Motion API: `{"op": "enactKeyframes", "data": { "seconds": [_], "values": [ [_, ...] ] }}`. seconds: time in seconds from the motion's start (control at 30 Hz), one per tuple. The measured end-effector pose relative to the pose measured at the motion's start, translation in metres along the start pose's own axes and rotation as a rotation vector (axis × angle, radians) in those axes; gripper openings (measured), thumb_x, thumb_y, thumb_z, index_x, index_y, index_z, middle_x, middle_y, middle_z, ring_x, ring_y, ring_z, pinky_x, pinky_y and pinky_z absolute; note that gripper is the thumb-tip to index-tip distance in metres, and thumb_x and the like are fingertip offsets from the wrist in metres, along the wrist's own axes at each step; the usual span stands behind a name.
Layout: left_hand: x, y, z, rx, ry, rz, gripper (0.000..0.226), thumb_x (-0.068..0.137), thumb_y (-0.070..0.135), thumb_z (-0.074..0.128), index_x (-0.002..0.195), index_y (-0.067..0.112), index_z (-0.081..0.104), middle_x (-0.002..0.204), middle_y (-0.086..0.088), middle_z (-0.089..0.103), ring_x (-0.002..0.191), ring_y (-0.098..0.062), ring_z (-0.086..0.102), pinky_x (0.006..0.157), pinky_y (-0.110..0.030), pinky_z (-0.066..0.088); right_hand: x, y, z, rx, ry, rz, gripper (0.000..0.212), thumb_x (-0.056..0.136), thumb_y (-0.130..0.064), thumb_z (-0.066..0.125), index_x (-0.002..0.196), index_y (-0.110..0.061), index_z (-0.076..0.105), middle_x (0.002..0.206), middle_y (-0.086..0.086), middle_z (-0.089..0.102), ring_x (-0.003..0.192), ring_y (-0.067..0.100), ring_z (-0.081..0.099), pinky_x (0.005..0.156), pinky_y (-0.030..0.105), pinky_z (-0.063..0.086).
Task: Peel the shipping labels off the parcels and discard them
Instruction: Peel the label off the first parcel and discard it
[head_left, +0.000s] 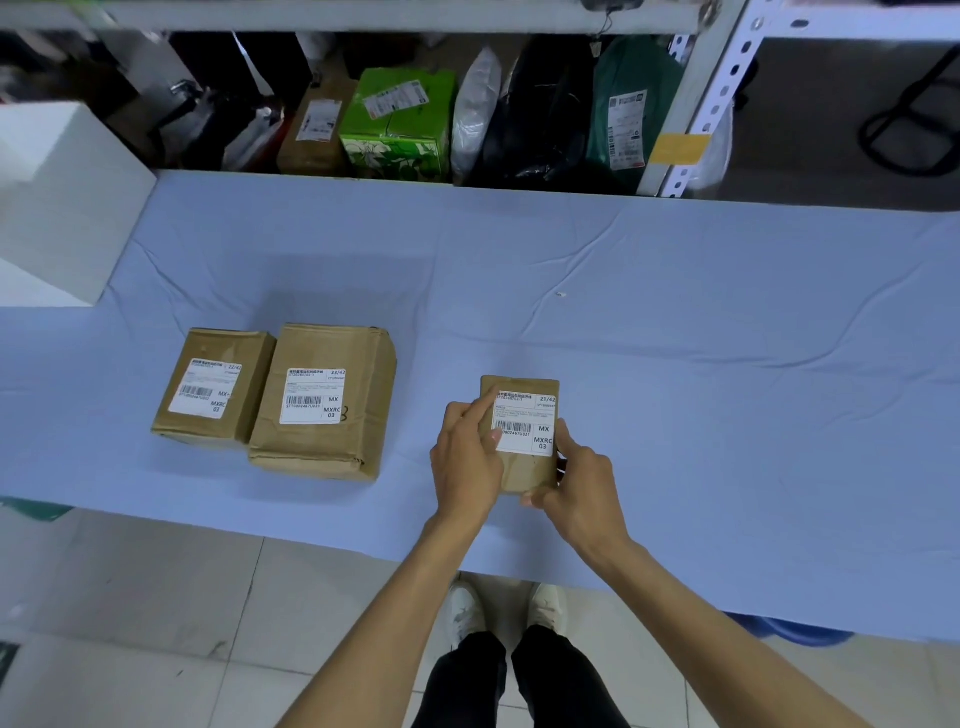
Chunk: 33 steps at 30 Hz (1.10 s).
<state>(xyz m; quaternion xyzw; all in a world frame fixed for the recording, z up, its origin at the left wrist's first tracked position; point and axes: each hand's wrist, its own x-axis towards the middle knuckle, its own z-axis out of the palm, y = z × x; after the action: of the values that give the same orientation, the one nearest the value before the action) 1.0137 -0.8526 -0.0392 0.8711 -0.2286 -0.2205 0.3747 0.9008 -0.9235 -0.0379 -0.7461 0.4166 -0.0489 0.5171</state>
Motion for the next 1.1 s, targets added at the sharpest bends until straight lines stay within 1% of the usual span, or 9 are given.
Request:
{"op": "enactKeyframes", "data": {
  "seconds": [0.17,0.33,0.47,0.53,0.6,0.7,0.87,1.0,1.1],
  "values": [
    [0.003,0.0,-0.003,0.003,-0.026,0.007,0.049,0.09,0.002,0.057,0.131,0.029,0.055,0.11,0.006,0.052,0.099,-0.008,0.056,0.08,-0.009,0.035,0.001,0.0,0.0,-0.012,-0.002,0.0,0.074,0.06,0.004,0.074,0.126,-0.023,0.052,0.084,-0.007,0.071,0.07,0.012,0.065,0.062,0.025,0.055],
    [0.005,0.001,-0.005,-0.014,-0.031,0.012,0.048,0.088,0.001,0.06,0.127,0.029,0.058,0.106,0.008,0.052,0.099,-0.01,0.057,0.083,-0.015,0.038,0.001,-0.001,0.0,-0.029,-0.005,0.013,0.074,0.061,0.003,0.074,0.126,-0.022,0.051,0.08,-0.012,0.067,0.066,0.006,0.061,0.054,0.013,0.047],
    [0.007,0.002,-0.008,-0.012,-0.025,0.026,0.047,0.085,0.002,0.065,0.124,0.028,0.059,0.108,0.007,0.054,0.101,-0.012,0.058,0.085,-0.019,0.041,0.001,-0.001,0.001,-0.045,-0.003,0.026,0.075,0.061,0.002,0.074,0.128,-0.022,0.05,0.074,-0.017,0.063,0.063,0.005,0.06,0.052,0.01,0.045],
    [0.01,0.003,-0.01,-0.007,-0.032,0.025,0.044,0.084,0.003,0.067,0.119,0.028,0.061,0.111,0.005,0.056,0.102,-0.012,0.059,0.082,-0.012,0.04,0.001,-0.002,0.001,-0.046,-0.001,0.024,0.076,0.061,0.002,0.074,0.128,-0.023,0.05,0.072,-0.018,0.062,0.061,0.004,0.059,0.051,0.009,0.044],
    [0.012,0.004,-0.011,0.022,-0.047,0.026,0.034,0.084,0.003,0.067,0.107,0.028,0.066,0.109,0.005,0.055,0.1,-0.011,0.059,0.071,0.0,0.037,0.001,-0.002,0.001,-0.047,-0.001,0.022,0.076,0.061,0.002,0.074,0.129,-0.024,0.05,0.073,-0.017,0.064,0.061,0.004,0.059,0.051,0.01,0.045],
    [0.009,0.003,-0.01,0.046,-0.058,0.039,0.024,0.086,0.004,0.064,0.092,0.027,0.07,0.106,0.004,0.053,0.098,-0.01,0.058,0.065,0.005,0.037,0.002,-0.002,0.0,-0.058,-0.005,0.018,0.076,0.062,0.002,0.073,0.129,-0.022,0.049,0.075,-0.014,0.064,0.062,0.007,0.059,0.052,0.012,0.045],
    [0.002,-0.002,-0.013,-0.1,-0.012,0.057,0.042,0.086,0.005,0.065,0.122,0.027,0.059,0.114,0.008,0.059,0.102,-0.006,0.059,0.076,0.004,0.037,0.002,-0.003,-0.001,-0.068,-0.014,0.011,0.075,0.065,0.003,0.072,0.132,-0.021,0.048,0.079,-0.01,0.067,0.064,0.005,0.061,0.052,0.01,0.046],
    [-0.001,-0.002,-0.007,-0.058,0.007,0.05,0.043,0.089,0.002,0.06,0.126,0.025,0.06,0.113,0.007,0.057,0.105,-0.007,0.058,0.08,-0.004,0.036,0.001,-0.004,-0.001,-0.083,-0.008,0.006,0.076,0.065,0.004,0.072,0.133,-0.019,0.047,0.075,-0.012,0.064,0.059,0.003,0.057,0.051,0.009,0.043],
    [0.001,0.0,-0.004,-0.035,0.004,0.028,0.045,0.089,-0.002,0.058,0.127,0.022,0.06,0.116,0.004,0.055,0.107,-0.01,0.057,0.075,0.007,0.033,0.001,-0.003,-0.001,-0.096,-0.011,0.001,0.075,0.065,0.003,0.072,0.133,-0.018,0.047,0.075,-0.011,0.064,0.06,0.004,0.058,0.051,0.01,0.044]
  ]
}}
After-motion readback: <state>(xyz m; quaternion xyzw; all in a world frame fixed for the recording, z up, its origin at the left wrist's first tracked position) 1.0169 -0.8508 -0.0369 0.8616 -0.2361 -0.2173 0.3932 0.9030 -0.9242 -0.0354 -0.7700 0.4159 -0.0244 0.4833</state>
